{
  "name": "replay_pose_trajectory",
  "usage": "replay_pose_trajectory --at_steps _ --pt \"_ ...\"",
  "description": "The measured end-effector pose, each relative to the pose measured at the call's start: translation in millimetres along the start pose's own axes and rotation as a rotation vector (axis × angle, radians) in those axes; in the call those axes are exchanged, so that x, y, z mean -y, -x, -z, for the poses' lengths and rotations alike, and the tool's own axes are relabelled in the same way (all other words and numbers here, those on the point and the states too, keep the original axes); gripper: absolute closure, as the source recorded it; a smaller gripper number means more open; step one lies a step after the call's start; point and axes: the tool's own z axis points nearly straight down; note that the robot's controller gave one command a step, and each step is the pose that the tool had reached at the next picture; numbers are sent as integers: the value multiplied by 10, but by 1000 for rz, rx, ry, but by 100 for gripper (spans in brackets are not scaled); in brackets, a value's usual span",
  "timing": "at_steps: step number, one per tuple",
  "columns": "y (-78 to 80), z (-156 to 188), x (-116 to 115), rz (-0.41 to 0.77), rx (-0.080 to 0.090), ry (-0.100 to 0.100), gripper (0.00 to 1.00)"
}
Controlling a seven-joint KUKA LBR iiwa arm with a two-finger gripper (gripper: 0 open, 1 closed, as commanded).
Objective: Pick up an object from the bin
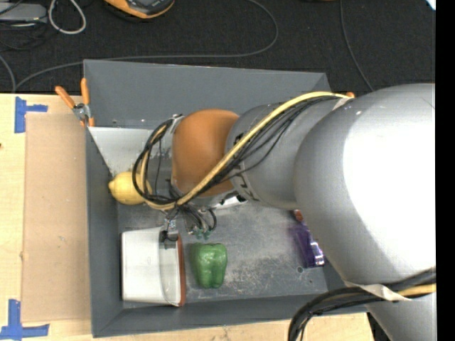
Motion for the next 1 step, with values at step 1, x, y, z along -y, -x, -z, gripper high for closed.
replay_pose_trajectory --at_steps 1 --pt "0 1 1 0 0 0 100"
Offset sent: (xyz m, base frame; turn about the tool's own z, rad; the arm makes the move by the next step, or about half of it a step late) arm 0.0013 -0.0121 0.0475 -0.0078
